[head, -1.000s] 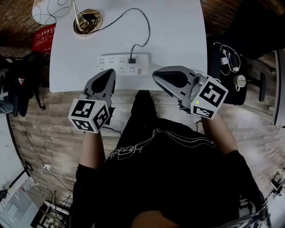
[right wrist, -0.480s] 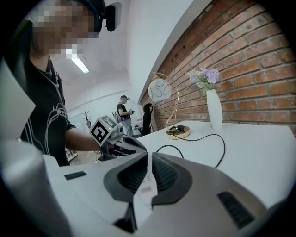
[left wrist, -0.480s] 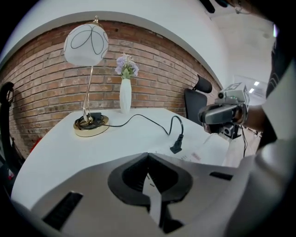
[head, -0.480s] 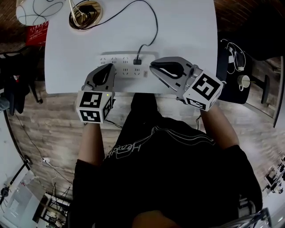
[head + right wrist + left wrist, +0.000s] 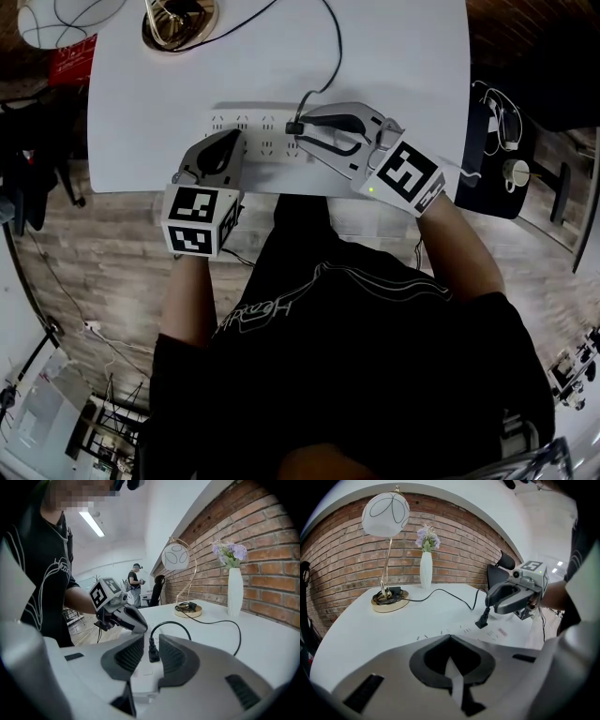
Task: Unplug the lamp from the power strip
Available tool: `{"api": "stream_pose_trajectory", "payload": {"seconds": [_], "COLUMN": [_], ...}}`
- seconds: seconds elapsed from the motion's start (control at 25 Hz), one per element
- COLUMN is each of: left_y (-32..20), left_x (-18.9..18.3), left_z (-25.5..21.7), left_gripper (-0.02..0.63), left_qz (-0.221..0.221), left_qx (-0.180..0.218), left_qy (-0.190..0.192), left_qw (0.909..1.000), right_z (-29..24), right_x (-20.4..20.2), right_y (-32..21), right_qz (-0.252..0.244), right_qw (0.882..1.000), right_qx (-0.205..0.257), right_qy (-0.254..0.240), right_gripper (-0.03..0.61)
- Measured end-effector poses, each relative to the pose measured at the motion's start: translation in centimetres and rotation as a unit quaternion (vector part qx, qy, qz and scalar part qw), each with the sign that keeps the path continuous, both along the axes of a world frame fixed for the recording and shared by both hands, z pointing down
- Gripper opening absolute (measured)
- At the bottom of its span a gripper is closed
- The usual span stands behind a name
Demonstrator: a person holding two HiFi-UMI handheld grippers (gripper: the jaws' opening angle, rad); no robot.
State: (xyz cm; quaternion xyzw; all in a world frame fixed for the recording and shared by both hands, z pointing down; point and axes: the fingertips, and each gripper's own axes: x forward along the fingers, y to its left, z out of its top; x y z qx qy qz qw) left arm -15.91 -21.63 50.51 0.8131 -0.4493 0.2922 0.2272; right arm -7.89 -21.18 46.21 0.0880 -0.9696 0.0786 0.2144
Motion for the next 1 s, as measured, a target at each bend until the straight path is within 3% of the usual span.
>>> {"api": "stream_pose_trajectory", "payload": {"seconds": [0.36, 0.88, 1.0], "left_y": [0.0, -0.3, -0.2], "left_x": [0.1, -0.2, -0.2], "left_z": [0.0, 0.1, 0.1], "left_gripper": [0.002, 0.0, 0.0], "left_qz": [0.0, -0.036, -0.034], "left_qx": [0.014, -0.012, -0.01], "left_qy": [-0.011, 0.009, 0.001], "left_qw": [0.9998, 0.9992, 0.9994], "right_z": [1.1, 1.1, 1.0], "right_x": [-1.5, -1.5, -1.6], "right_y": [-0.2, 0.6, 0.7], "right_qz": [0.005, -0.036, -0.044], "right_qw": [1.0, 0.993, 0.993], "right_qx": [0.015, 0.113, 0.105], "right_qy": [-0.002, -0.02, -0.029], "right_gripper": [0.027, 0.017, 0.017]}}
